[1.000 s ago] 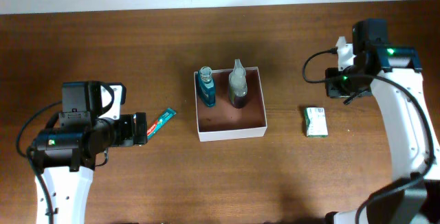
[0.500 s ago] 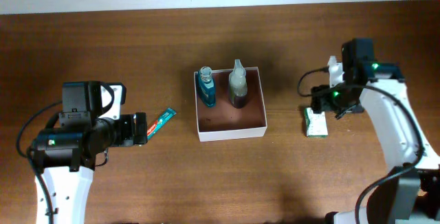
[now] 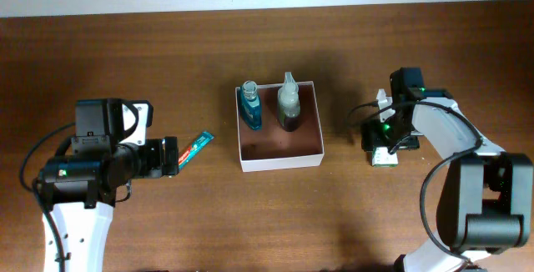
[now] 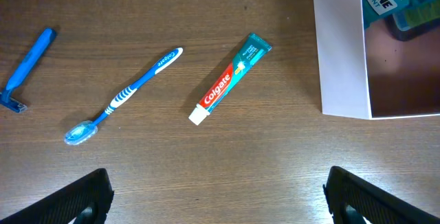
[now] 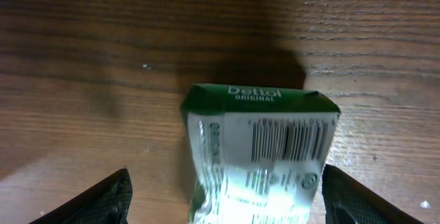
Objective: Pack container
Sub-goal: 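Grasp the Dettol soap bar with the right gripper and lift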
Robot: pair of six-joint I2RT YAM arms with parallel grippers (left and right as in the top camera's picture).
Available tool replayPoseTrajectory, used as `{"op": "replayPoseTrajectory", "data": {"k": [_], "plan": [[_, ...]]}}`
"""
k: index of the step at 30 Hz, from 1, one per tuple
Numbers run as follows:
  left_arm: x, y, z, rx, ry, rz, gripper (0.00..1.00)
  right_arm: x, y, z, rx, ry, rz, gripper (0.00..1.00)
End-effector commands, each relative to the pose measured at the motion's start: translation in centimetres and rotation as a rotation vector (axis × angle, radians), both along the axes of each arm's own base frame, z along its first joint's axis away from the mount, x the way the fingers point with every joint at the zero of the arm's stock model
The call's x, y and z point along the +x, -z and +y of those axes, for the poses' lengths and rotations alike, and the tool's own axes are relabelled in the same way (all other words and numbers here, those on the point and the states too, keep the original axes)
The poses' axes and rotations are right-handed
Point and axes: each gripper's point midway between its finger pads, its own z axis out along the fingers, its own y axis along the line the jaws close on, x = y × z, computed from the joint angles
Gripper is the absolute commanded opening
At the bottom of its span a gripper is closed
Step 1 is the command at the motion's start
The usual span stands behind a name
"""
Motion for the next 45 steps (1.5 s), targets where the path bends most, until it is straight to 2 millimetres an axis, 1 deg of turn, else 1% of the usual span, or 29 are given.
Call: {"op": "replayPoseTrajectory", "data": {"k": [1, 7, 13, 14, 15, 17, 19, 20, 21, 23, 25, 28, 33, 38, 39, 41, 42, 44, 45], "plan": [[0.3, -0.7, -0.2, -0.009, 0.002, -0.019, 0.99, -0.3, 0.9, 0.2, -0.002, -0.013, 0.025, 0.8], [0.3, -0.7, -0.2, -0.009, 0.002, -0.019, 0.99, -0.4, 1.5, 0.2, -0.001, -0.012, 0.04, 0.79], [0.3, -0.7, -0.2, -0.009, 0.002, -0.019, 0.99, -1.6, 2.8, -0.6, -0.047, -0.009, 0.091, 0.78], [0.3, -0.7, -0.2, -0.009, 0.002, -0.019, 0.99, -1.7, 3.0, -0.6, -0.047, -0.009, 0.097, 0.77], [0.3, -0.7, -0.2, -0.009, 0.002, -0.019, 1.0, -1.7, 3.1, -0.6, -0.047, -0.009, 0.102, 0.74], [0.3, -0.7, -0.2, -0.009, 0.002, -0.019, 0.99, -1.8, 3.2, -0.6, -0.046, -0.009, 0.102, 0.65], [0.3, -0.7, -0.2, -0.009, 0.002, -0.019, 0.99, -1.8, 3.2, -0.6, -0.046, -0.009, 0.102, 0.51], [0.3, -0.7, -0.2, -0.009, 0.002, -0.019, 0.99, -1.8, 3.2, -0.6, -0.046, -0.009, 0.102, 0.47], [0.3, -0.7, -0.2, -0.009, 0.002, -0.019, 1.0, -1.7, 3.2, -0.6, -0.046, -0.009, 0.102, 0.39], [0.3, -0.7, -0.2, -0.009, 0.002, -0.019, 0.99, -1.7, 3.2, -0.6, -0.046, -0.009, 0.102, 0.35], [0.3, -0.7, -0.2, -0.009, 0.002, -0.019, 0.99, -1.7, 3.2, -0.6, -0.046, -0.009, 0.102, 0.33], [0.3, -0.7, -0.2, -0.009, 0.002, -0.019, 0.99, -1.7, 3.2, -0.6, -0.046, -0.009, 0.099, 0.26], [0.3, -0.7, -0.2, -0.009, 0.002, -0.019, 0.99, -1.5, 3.1, -0.5, -0.046, -0.01, 0.095, 0.19], [0.3, -0.7, -0.2, -0.009, 0.002, -0.019, 0.99, -1.3, 2.7, -0.5, -0.046, -0.01, 0.094, 0.18], [0.3, -0.7, -0.2, -0.009, 0.002, -0.019, 0.99, -1.1, 2.3, -0.5, -0.042, -0.01, 0.091, 0.17], [0.3, -0.7, -0.2, -0.009, 0.002, -0.019, 0.99, -0.6, 1.4, -0.4, -0.039, -0.011, 0.082, 0.14], [0.3, -0.7, -0.2, -0.009, 0.002, -0.019, 0.99, -0.4, 0.9, -0.4, -0.04, -0.01, 0.072, 0.1], [0.3, -0.7, -0.2, -0.009, 0.002, -0.019, 0.99, 0.1, -0.3, -0.4, -0.04, -0.01, 0.047, 0.09], [0.3, -0.7, -0.2, -0.009, 0.002, -0.019, 1.0, 0.5, -1.4, -0.3, -0.035, -0.009, 0.026, 0.09]]}}
